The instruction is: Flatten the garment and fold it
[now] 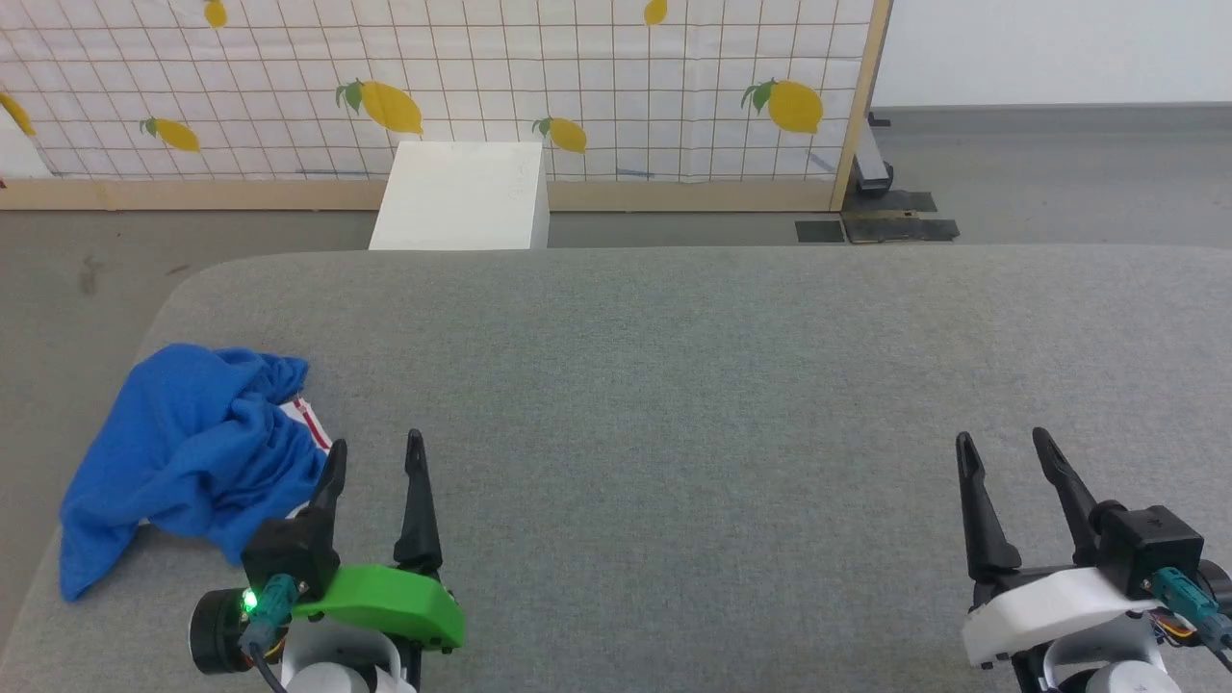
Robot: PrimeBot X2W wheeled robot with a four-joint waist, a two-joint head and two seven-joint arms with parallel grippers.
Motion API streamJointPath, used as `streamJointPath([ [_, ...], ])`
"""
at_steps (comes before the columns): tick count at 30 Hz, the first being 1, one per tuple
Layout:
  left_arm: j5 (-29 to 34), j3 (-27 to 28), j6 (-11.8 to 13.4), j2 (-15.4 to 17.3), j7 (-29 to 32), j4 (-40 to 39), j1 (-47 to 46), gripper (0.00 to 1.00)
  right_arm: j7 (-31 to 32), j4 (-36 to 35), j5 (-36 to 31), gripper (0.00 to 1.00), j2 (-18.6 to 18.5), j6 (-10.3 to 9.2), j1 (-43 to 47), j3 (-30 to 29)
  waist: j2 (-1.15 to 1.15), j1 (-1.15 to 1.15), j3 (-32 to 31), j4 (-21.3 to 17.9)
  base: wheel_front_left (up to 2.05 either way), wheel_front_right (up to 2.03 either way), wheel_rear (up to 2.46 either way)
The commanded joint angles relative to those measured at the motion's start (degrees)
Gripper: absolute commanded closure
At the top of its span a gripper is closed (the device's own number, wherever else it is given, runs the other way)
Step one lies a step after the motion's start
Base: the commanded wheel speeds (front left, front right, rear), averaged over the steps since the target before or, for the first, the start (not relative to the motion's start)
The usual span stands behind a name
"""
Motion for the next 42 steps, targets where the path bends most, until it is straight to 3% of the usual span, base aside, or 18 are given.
streamJointPath([
  [1, -0.25, -0.03, -0.03, -0.11, -0.60, 0.07, 0.49, 0.00, -0.65, 0.24, 0.59, 0.00, 0.16, -0.07, -0.27, -0.18, 0.29, 0.00, -0.01, 0.06, 0.00, 0.00, 0.00],
  [26, -0.24, -0.96, 0.19, -0.25, -2.44, 3.20, -0.10, 0.00, -2.19, 1.30, 0.16, 0.00, 0.18, -0.08, -0.24, -1.02, 0.33, 0.00, 0.31, 1.61, 0.00, 0.00, 0.00],
  [32, 0.28, -1.68, 0.30, -0.27, -2.44, 3.66, -1.36, 0.00, -1.75, 0.31, -1.35, 0.00, 0.18, -0.08, 0.44, -2.13, 0.33, 0.00, 0.94, 7.51, 0.00, 0.00, 0.00],
  [42, 0.80, -0.13, 1.09, 0.09, -2.44, 3.27, -0.78, 0.00, -0.91, -0.76, -3.70, 0.00, 0.18, -0.08, 0.37, -1.93, 0.33, 0.00, 1.63, 22.65, 0.00, 0.00, 0.00],
])
